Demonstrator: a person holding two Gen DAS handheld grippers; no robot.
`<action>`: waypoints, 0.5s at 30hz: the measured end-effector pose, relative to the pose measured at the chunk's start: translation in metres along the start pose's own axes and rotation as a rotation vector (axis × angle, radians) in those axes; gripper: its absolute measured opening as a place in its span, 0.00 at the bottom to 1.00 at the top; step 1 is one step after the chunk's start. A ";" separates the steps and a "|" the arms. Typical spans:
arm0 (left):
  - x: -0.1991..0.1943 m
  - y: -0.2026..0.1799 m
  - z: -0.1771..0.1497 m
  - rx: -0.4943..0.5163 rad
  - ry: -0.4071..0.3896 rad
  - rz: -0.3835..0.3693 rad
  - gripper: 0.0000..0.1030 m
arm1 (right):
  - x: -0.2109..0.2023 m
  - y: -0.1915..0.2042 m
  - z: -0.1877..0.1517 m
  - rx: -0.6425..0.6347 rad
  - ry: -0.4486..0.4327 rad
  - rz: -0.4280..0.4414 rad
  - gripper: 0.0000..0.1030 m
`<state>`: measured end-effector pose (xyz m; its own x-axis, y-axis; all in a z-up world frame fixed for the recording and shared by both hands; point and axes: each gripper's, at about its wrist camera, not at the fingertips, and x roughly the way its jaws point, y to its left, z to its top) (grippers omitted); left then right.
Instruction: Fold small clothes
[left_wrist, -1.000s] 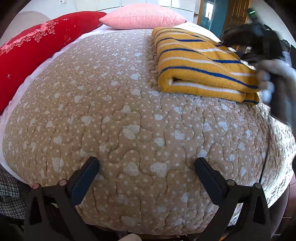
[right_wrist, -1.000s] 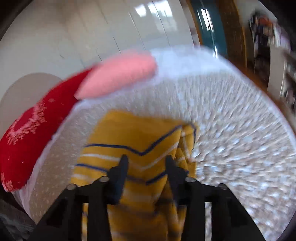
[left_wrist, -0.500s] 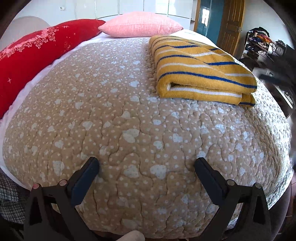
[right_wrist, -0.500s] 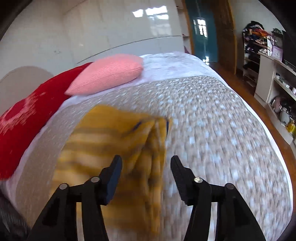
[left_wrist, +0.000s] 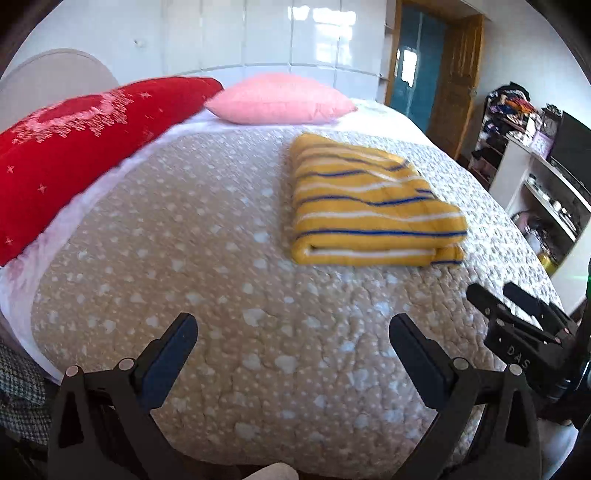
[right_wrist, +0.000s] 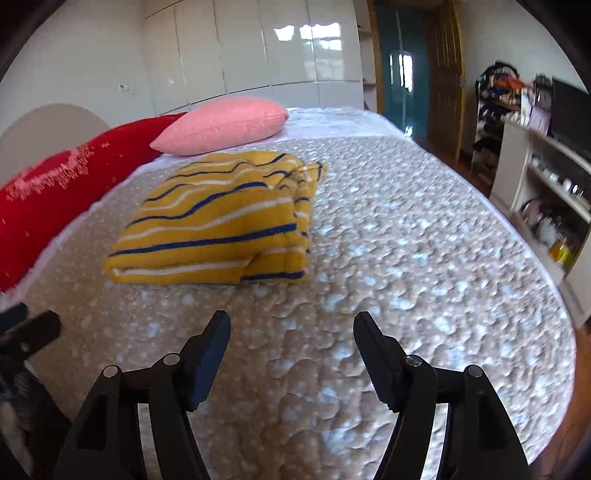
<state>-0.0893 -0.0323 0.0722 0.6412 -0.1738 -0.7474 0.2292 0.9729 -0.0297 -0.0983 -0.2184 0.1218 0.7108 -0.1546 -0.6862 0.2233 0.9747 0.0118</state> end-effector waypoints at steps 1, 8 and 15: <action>0.004 -0.001 -0.001 0.004 0.021 0.000 1.00 | -0.001 0.000 0.000 0.000 -0.004 0.001 0.73; 0.028 -0.005 -0.009 0.035 0.120 0.037 1.00 | 0.005 -0.003 -0.004 0.015 0.021 -0.001 0.75; 0.033 0.002 -0.010 0.016 0.135 0.031 1.00 | 0.012 0.002 -0.006 0.009 0.042 -0.003 0.76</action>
<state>-0.0756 -0.0347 0.0410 0.5437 -0.1203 -0.8306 0.2233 0.9747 0.0050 -0.0934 -0.2175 0.1099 0.6816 -0.1503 -0.7161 0.2314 0.9727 0.0161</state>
